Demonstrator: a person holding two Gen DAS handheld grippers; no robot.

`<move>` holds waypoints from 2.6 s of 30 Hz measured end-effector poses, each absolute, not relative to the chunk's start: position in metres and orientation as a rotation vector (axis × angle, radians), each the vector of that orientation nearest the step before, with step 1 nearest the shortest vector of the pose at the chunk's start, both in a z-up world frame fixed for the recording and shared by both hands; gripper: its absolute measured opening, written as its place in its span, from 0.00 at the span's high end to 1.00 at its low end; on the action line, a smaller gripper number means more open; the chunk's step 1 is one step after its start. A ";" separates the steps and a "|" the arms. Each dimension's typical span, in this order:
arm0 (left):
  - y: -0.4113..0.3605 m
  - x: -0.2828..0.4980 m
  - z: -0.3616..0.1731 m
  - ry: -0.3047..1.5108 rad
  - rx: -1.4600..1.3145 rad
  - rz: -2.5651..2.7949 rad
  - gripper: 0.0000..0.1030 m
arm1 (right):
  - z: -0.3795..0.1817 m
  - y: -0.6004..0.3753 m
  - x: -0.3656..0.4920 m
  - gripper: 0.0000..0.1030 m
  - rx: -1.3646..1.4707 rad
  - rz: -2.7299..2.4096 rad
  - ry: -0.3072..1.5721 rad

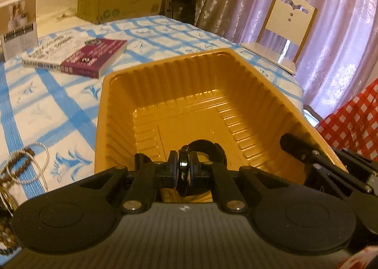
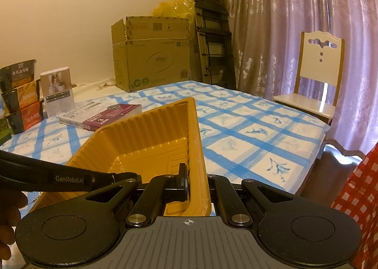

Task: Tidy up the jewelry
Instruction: 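Carry the black watch band over the orange tray and open the left tool, then return the left tool to the pile and grasp the pearl strand, then carry the pearl strand into the orange tray and open the left tool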

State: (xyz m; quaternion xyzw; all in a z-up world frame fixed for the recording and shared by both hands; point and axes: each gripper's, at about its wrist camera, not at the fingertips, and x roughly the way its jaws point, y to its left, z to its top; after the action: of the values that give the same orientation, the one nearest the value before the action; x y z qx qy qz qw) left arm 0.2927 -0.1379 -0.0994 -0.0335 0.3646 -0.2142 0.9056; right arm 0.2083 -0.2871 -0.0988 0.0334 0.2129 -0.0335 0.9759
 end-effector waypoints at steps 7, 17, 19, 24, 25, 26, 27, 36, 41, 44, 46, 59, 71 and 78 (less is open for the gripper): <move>-0.123 0.278 -0.081 0.695 -0.124 -0.426 0.82 | -0.099 -0.289 0.207 0.97 0.071 -0.074 0.443; -0.047 0.229 -0.054 0.605 -0.106 -0.278 0.77 | -0.099 -0.299 0.201 0.97 0.080 -0.104 0.444; -0.026 0.222 -0.056 0.619 -0.088 -0.226 0.77 | -0.098 -0.301 0.199 0.97 0.080 -0.109 0.445; 0.017 0.210 -0.064 0.648 -0.031 -0.114 0.77 | -0.097 -0.301 0.195 0.97 0.080 -0.119 0.449; 0.024 0.208 -0.066 0.651 -0.025 -0.096 0.77 | -0.097 -0.301 0.195 0.97 0.080 -0.120 0.450; 0.030 0.207 -0.067 0.655 -0.021 -0.082 0.77 | -0.096 -0.301 0.194 0.97 0.079 -0.122 0.450; 0.035 0.206 -0.069 0.660 -0.018 -0.071 0.77 | -0.096 -0.300 0.194 0.97 0.077 -0.122 0.451; 0.042 0.207 -0.076 0.680 0.021 -0.058 0.77 | -0.096 -0.300 0.192 0.97 0.075 -0.124 0.454; 0.034 0.226 -0.080 0.692 0.047 -0.094 0.77 | -0.096 -0.300 0.192 0.97 0.075 -0.123 0.455; 0.031 0.243 -0.085 0.716 0.046 -0.106 0.77 | -0.096 -0.300 0.192 0.97 0.076 -0.123 0.454; 0.028 0.256 -0.088 0.720 0.054 -0.116 0.77 | -0.097 -0.300 0.192 0.97 0.076 -0.123 0.454; 0.019 0.332 -0.117 0.820 0.143 -0.104 0.77 | -0.098 -0.303 0.193 0.97 0.076 -0.126 0.453; 0.023 0.338 -0.119 0.802 0.134 -0.133 0.95 | -0.098 -0.302 0.193 0.97 0.075 -0.127 0.454; 0.025 0.314 -0.082 0.708 0.089 -0.181 0.95 | -0.098 -0.302 0.196 0.97 0.075 -0.126 0.454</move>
State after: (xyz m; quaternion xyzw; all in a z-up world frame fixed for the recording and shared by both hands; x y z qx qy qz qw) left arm 0.3145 0.0251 -0.0818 0.0436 0.3462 -0.0883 0.9330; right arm 0.1956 -0.3025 -0.0979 0.0369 0.2248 -0.0622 0.9717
